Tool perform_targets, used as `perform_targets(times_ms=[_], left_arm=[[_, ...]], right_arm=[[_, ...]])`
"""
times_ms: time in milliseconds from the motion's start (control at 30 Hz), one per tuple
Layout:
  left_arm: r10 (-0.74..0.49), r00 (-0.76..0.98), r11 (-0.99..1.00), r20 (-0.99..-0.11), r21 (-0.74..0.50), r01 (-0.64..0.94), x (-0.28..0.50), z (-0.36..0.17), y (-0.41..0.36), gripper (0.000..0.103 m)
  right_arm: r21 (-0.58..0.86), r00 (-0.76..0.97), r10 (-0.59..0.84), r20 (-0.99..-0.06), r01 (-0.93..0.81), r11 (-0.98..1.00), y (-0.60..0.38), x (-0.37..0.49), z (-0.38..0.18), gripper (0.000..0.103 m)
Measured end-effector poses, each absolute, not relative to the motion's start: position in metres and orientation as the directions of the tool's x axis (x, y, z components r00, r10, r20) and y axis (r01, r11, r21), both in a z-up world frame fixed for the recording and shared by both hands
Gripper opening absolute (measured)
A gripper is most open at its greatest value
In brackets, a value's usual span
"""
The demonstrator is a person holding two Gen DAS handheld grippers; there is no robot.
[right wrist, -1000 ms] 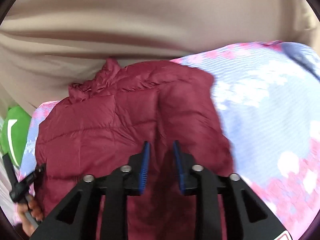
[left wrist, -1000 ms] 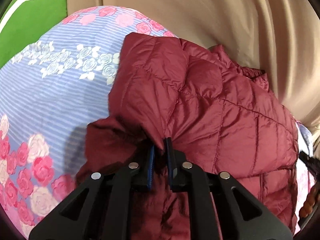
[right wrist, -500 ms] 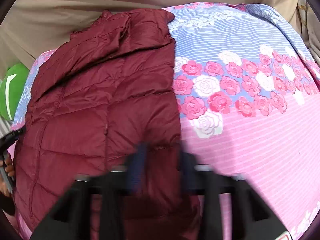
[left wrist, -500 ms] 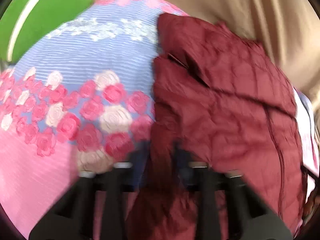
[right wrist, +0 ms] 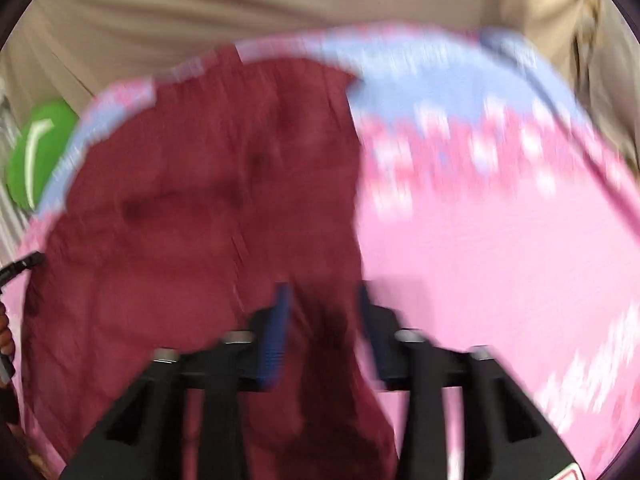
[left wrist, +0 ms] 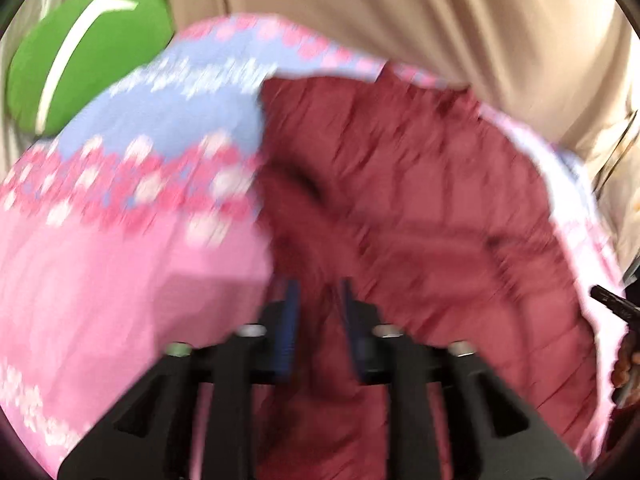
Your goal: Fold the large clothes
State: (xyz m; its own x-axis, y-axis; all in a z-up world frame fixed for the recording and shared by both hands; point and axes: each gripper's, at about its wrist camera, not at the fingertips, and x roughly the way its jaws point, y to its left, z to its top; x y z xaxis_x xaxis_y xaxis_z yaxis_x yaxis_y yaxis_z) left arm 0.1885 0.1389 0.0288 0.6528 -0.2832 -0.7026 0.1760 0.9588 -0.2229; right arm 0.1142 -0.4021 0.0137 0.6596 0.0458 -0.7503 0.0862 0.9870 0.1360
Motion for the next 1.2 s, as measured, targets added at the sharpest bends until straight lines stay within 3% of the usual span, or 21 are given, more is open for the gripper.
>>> perform_targets(times_ms=[33, 67, 200, 267, 300, 333, 400, 533, 633, 667, 700, 800, 933, 1000, 1067, 1200], left_arm=[[-0.300, 0.669, 0.953, -0.680, -0.238, 0.185, 0.196, 0.036, 0.134, 0.059], [-0.301, 0.682, 0.953, -0.667, -0.238, 0.188, 0.206, 0.039, 0.129, 0.065], [-0.287, 0.681, 0.954, -0.674, -0.261, 0.144, 0.252, 0.030, 0.113, 0.065], [-0.271, 0.684, 0.955, -0.677, -0.280, 0.100, 0.272, 0.020, 0.113, 0.064], [-0.248, 0.683, 0.960, -0.687, -0.267, 0.080, 0.281, 0.016, 0.113, 0.062], [-0.223, 0.678, 0.967, -0.700, -0.245, 0.065, 0.288, 0.009, 0.113, 0.053], [-0.177, 0.657, 0.979, -0.733, -0.200, 0.040, 0.303, -0.003, 0.114, 0.042], [-0.164, 0.656, 0.982, -0.736, -0.185, 0.038, 0.313, -0.018, 0.116, 0.042], [-0.153, 0.667, 0.986, -0.730, -0.155, 0.056, 0.314, -0.021, 0.109, 0.042], [-0.155, 0.667, 0.987, -0.729, -0.147, 0.069, 0.315, -0.021, 0.106, 0.042], [-0.149, 0.665, 0.988, -0.732, -0.133, 0.075, 0.316, -0.020, 0.103, 0.042], [-0.125, 0.667, 0.992, -0.735, -0.107, 0.068, 0.312, -0.016, 0.108, 0.042], [-0.090, 0.709, 0.996, -0.699, -0.083, 0.045, 0.282, 0.007, 0.126, 0.041], [-0.092, 0.722, 0.994, -0.686, -0.103, 0.029, 0.273, 0.018, 0.138, 0.041], [-0.119, 0.722, 0.989, -0.681, -0.144, 0.027, 0.273, 0.026, 0.141, 0.041], [-0.184, 0.706, 0.981, -0.684, -0.176, 0.085, 0.297, 0.027, 0.110, 0.041]], right_arm=[[0.154, 0.695, 0.064, -0.716, 0.068, 0.986, -0.399, 0.129, 0.025, 0.063], [0.162, 0.712, 0.074, -0.698, 0.056, 0.985, -0.395, 0.146, 0.032, 0.064], [0.198, 0.680, 0.132, -0.721, 0.020, 0.980, -0.381, 0.214, 0.022, 0.066], [0.195, 0.633, 0.139, -0.762, 0.020, 0.981, -0.373, 0.246, 0.005, 0.059], [0.181, 0.610, 0.133, -0.781, 0.018, 0.983, -0.367, 0.261, -0.002, 0.022], [0.166, 0.592, 0.131, -0.795, 0.004, 0.986, -0.359, 0.275, -0.003, 0.002], [0.165, 0.661, 0.132, -0.738, -0.012, 0.986, -0.348, 0.271, 0.014, 0.002], [0.176, 0.819, 0.146, -0.556, -0.056, 0.983, -0.344, 0.257, 0.064, 0.001], [0.091, 0.724, 0.016, -0.690, 0.064, 0.994, -0.359, 0.307, 0.017, 0.001], [0.094, 0.635, 0.023, -0.772, 0.078, 0.992, -0.364, 0.330, -0.016, 0.001], [0.099, 0.611, 0.031, -0.791, 0.078, 0.992, -0.363, 0.336, -0.029, 0.001], [0.057, 0.641, -0.023, -0.767, 0.103, 0.993, -0.355, 0.328, -0.010, 0.004], [0.017, 0.722, -0.111, -0.683, 0.167, 0.986, -0.355, 0.296, 0.032, 0.019], [0.053, 0.751, -0.055, -0.659, 0.118, 0.992, -0.352, 0.286, 0.050, 0.019], [0.130, 0.736, 0.109, -0.668, -0.028, 0.991, -0.318, 0.288, 0.055, 0.018], [0.200, 0.605, 0.336, -0.722, -0.282, 0.938, -0.232, 0.308, 0.031, 0.014]])
